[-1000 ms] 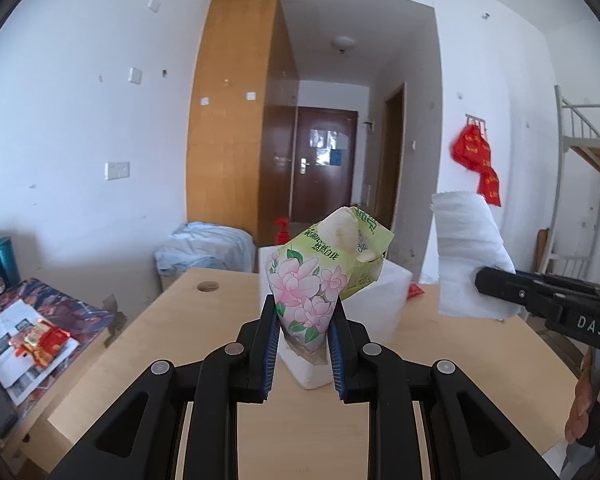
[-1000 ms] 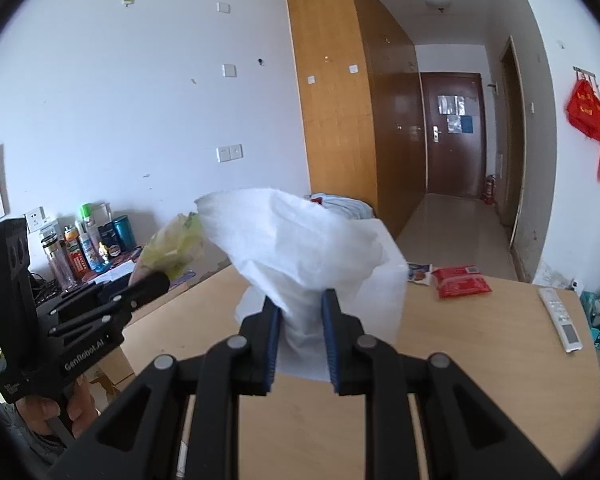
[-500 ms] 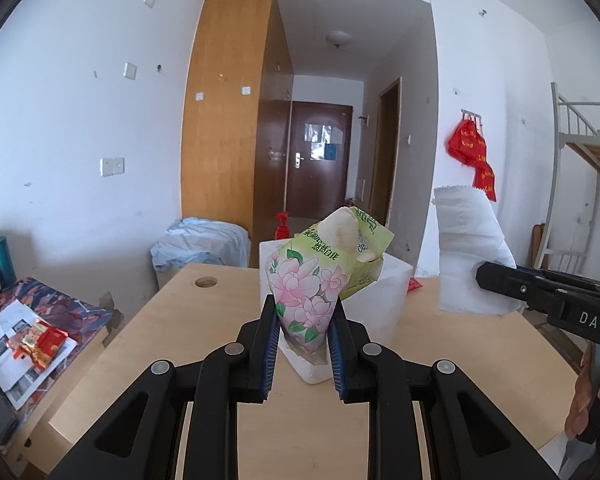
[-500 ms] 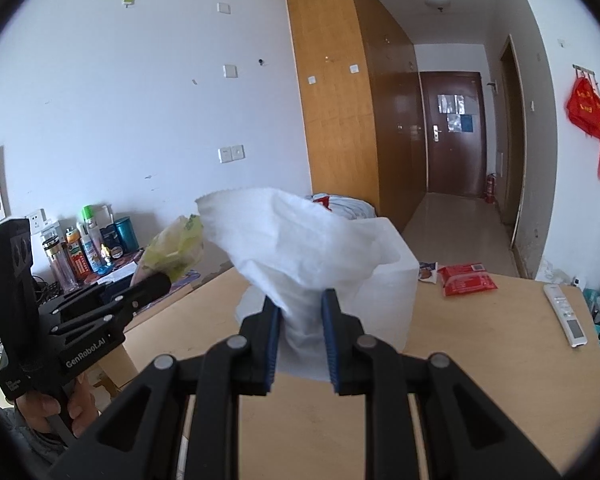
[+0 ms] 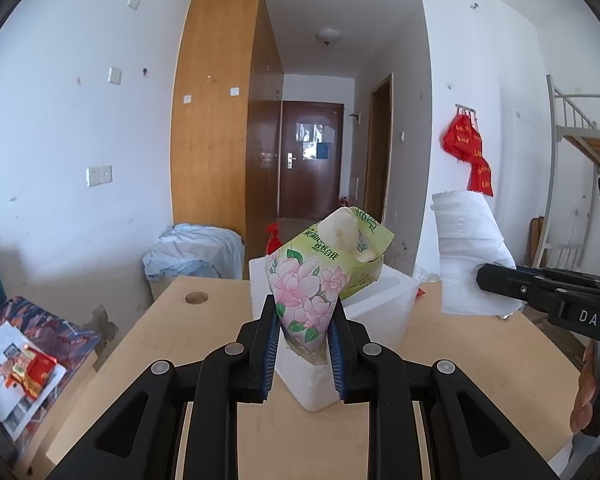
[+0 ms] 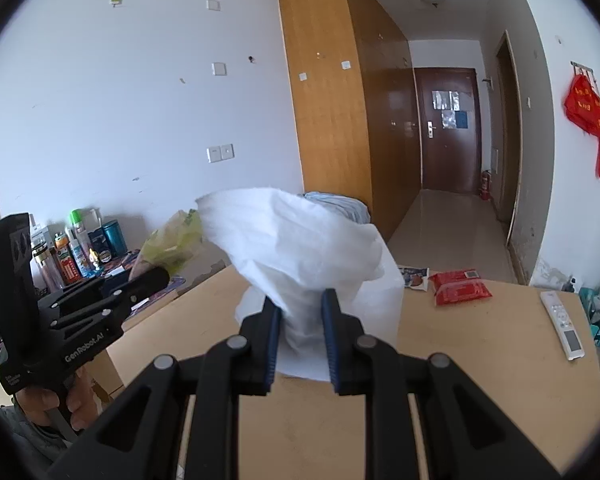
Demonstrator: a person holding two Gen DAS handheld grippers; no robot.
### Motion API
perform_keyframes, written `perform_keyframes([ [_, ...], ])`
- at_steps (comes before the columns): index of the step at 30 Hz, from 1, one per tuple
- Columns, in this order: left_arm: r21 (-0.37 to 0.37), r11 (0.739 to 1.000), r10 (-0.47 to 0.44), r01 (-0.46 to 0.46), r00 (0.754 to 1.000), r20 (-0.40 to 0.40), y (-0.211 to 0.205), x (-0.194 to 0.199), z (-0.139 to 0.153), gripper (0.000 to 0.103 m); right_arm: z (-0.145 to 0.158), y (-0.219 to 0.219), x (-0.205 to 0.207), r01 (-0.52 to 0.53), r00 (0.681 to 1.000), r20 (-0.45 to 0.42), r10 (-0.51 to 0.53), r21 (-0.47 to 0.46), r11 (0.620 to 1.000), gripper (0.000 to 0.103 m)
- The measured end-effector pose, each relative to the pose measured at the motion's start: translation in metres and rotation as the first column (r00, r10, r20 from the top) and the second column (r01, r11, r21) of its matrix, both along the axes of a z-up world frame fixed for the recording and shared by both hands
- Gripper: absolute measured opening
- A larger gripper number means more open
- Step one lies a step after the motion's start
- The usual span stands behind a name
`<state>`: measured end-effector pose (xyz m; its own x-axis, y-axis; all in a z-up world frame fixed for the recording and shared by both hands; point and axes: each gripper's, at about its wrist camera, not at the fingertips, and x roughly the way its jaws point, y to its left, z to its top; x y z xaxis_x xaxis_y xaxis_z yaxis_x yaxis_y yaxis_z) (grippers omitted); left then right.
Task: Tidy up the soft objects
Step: 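Carry the tissue pack with the left tool while the right tool carries the paper to the foam box, then open the left tool to drop the tissue pack into the foam box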
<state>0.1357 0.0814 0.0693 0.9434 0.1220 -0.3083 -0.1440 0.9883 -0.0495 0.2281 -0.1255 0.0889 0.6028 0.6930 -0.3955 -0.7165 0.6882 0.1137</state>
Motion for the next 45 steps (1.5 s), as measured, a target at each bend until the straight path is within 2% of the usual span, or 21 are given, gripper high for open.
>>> perform_keyframes([
  [21, -0.002, 0.997, -0.073, 0.073, 0.996, -0.043, 0.007, 0.09, 0.006, 0.024, 0.009, 0.014, 0.063, 0.042, 0.999, -0.02, -0.043, -0.034, 0.999, 0.024],
  [36, -0.023, 0.995, -0.104, 0.102, 0.988, -0.118, 0.003, 0.15, -0.007, 0.024, 0.001, 0.021, 0.108, 0.054, 0.996, -0.066, -0.058, -0.05, 0.997, 0.024],
  [45, -0.028, 0.995, -0.102, 0.099, 0.982, -0.157, 0.008, 0.174, -0.015, 0.024, -0.008, 0.023, 0.121, 0.058, 0.994, -0.091, -0.062, -0.054, 0.997, 0.024],
])
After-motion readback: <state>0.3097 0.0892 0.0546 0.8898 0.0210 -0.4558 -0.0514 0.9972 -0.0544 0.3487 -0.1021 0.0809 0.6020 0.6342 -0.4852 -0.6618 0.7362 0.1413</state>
